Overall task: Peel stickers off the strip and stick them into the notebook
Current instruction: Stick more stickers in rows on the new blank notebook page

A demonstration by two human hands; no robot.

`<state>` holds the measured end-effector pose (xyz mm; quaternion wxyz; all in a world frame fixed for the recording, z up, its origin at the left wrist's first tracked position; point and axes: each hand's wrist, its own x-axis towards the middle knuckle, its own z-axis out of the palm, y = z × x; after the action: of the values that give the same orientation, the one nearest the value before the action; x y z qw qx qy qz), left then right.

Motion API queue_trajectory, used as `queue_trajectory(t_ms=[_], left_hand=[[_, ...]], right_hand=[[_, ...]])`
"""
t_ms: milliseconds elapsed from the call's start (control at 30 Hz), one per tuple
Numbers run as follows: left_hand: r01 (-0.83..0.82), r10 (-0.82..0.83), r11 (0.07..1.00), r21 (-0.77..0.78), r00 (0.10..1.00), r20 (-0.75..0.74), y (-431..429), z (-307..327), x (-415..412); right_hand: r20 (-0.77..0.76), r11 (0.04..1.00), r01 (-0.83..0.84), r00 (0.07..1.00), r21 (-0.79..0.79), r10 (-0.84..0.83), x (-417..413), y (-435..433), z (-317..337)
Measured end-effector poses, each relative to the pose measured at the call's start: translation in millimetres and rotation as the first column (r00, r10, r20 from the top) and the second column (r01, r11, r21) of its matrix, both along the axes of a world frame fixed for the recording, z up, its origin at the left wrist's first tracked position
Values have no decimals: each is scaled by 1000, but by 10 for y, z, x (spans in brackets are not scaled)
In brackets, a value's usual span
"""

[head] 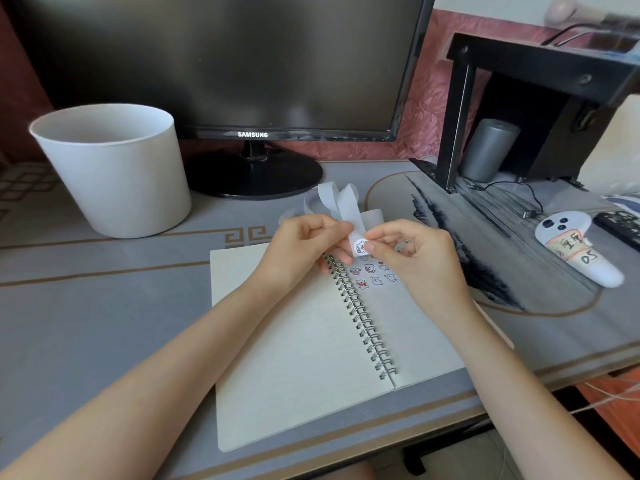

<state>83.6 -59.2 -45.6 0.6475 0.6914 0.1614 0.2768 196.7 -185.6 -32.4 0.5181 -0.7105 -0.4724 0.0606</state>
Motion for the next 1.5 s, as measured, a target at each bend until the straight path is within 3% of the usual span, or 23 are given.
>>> queue_trajectory(t_ms=[367,700,833,1033,1500], left_hand=[[1,-1,1000,10,1000,-8,-6,-12,1],[-34,35,999,5,999,-21,-1,-24,13],[-46,46,999,-6,999,-17,7,-22,9],[-60,60,998,-7,998,-24,3,-24,13],[-58,58,998,-21,998,-27,9,-29,13]], right_hand=[[-8,1000,13,1000,-6,-13,11,19,-34],[219,998,10,976,-67,5,13,-40,-50],[76,998,-23,997,-63,28,-33,-110,20],[-349,955,-150,936,-256,54,-1,-232,59],[-361,936,-114,933,-332,-14,-29,-247,-3]])
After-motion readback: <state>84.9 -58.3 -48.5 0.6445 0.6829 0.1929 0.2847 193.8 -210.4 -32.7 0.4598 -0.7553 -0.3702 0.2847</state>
